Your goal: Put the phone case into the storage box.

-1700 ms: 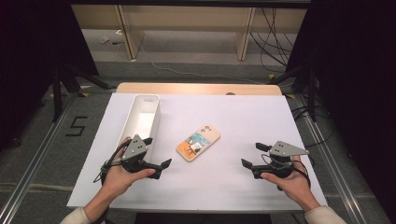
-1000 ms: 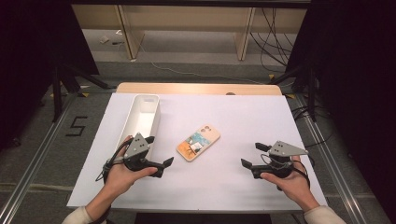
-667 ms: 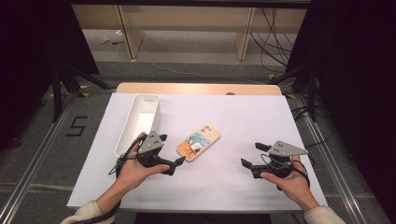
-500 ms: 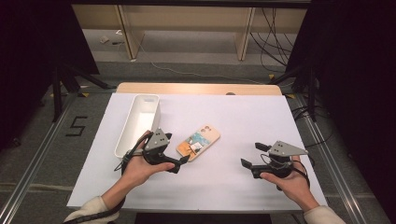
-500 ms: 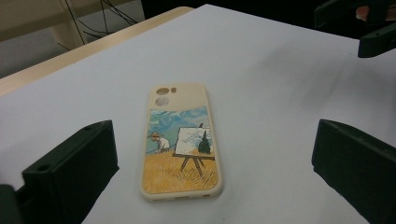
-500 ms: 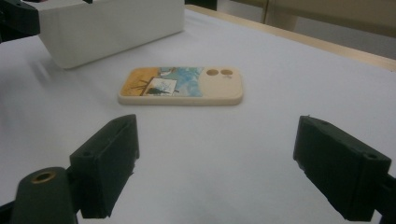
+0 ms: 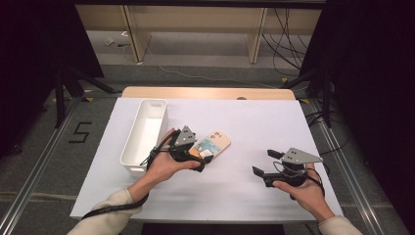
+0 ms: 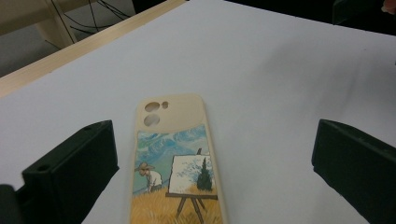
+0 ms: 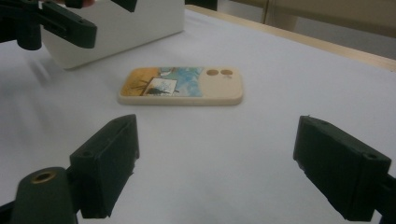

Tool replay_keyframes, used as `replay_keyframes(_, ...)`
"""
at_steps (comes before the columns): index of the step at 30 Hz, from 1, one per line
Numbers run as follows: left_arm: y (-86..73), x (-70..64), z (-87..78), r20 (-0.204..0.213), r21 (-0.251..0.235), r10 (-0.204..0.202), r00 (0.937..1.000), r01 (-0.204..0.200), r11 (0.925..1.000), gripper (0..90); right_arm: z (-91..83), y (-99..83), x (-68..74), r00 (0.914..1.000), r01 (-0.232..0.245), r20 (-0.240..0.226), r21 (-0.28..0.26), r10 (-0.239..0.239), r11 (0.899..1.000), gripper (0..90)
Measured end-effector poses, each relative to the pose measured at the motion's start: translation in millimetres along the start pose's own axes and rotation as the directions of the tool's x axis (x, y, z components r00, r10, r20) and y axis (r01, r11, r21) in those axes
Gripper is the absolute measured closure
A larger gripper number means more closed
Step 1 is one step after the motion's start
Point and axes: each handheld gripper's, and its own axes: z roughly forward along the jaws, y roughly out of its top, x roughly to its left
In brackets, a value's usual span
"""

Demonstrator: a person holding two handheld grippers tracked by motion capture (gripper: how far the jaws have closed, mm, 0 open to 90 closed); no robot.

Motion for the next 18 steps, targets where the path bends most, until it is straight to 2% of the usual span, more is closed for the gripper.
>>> replay_keyframes(4, 6.2, 4.1, 16.9, 0.003, 0.021, 0.007, 1.0000, -0.007, 0.9998, 0.0, -0.1, 0.1, 0.0, 1.0000, 0.001, 0.002, 0.000, -0.001, 1.000, 15.2)
replay_keyframes(10, 10.9, 7.5, 32.2, -0.001, 0.053, 0.021, 0.9998, -0.021, 0.9984, 0.0, 0.4, 0.0, 0.2, 1.0000, 0.000, 0.001, -0.001, 0.000, 1.000, 15.2)
replay_keyframes(18, 16.3, 12.5, 54.1, 0.001, 0.080, 0.004, 1.0000, -0.004, 0.9968, 0.0, 0.8, 0.1, 0.7, 1.0000, -0.001, 0.000, 0.000, 0.001, 1.000, 15.2)
